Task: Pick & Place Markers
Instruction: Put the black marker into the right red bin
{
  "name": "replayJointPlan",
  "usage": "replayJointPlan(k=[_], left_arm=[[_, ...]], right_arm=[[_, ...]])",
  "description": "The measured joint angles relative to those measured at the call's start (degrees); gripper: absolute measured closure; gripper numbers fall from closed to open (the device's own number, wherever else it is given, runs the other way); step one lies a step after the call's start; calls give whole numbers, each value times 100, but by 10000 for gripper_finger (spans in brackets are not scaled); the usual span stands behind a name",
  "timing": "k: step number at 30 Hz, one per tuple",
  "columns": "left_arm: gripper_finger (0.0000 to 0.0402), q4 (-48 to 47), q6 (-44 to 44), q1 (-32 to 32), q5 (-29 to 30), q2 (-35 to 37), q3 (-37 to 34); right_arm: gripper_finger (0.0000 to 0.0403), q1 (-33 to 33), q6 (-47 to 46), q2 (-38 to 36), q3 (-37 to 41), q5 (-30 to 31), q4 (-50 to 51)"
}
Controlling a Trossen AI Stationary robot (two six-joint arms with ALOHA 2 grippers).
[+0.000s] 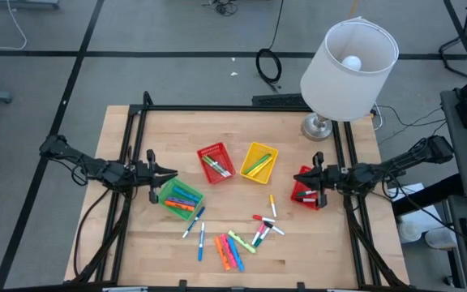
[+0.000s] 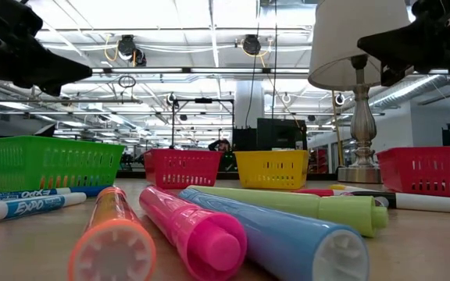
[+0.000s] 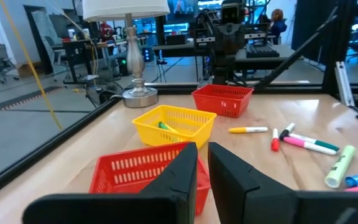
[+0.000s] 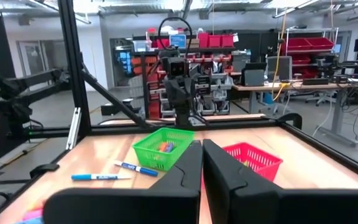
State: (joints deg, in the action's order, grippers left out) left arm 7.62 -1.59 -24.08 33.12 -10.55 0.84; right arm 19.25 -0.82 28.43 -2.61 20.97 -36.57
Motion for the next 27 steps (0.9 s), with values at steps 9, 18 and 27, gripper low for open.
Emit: replayJointPlan(k=[9, 18, 27], left_arm=[[353, -4, -9, 0, 46, 0, 0], [353, -7, -15, 0, 48, 0, 2], [353, -9, -10, 0, 50, 0, 9]], right_arm=[[403, 0, 46, 148, 7, -2, 15], [403, 0, 46, 176, 11, 2, 11], [403, -4, 46, 185, 15, 321, 21]])
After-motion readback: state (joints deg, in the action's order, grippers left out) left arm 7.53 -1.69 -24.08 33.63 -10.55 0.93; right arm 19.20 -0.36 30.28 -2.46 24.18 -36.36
